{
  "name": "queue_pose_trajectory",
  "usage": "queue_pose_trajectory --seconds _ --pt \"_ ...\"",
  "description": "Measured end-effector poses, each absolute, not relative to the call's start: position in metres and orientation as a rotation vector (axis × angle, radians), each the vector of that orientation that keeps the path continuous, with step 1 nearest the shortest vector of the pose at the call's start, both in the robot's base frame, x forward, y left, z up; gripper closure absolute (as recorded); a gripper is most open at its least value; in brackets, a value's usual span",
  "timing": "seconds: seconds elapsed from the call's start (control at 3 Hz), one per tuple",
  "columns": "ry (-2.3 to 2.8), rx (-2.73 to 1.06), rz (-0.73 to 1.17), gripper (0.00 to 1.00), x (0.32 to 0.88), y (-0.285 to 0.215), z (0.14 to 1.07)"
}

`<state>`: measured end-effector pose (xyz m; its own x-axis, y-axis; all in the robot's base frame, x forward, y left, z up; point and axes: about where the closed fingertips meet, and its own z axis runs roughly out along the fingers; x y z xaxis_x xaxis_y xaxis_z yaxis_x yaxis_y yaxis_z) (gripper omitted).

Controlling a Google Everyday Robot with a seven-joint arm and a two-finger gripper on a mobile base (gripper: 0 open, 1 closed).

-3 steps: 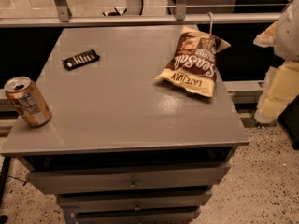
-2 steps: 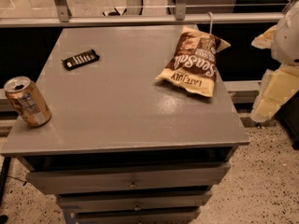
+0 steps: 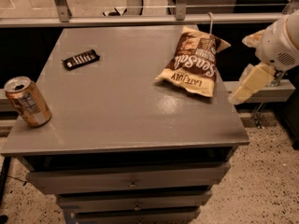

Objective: Move brown chip bag near rxbar chocolate

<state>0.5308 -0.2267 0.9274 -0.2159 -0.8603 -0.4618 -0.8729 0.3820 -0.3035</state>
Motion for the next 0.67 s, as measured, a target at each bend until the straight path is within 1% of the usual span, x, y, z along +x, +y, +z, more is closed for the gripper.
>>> queue_pose_trajectory --seconds 0.33,0.67 --pt "2.053 -1.332 0.072 0.0 0.577 -0.226 0.913" --pt "2.053 -1.181 0.118 0.0 0.611 -0.22 0.902"
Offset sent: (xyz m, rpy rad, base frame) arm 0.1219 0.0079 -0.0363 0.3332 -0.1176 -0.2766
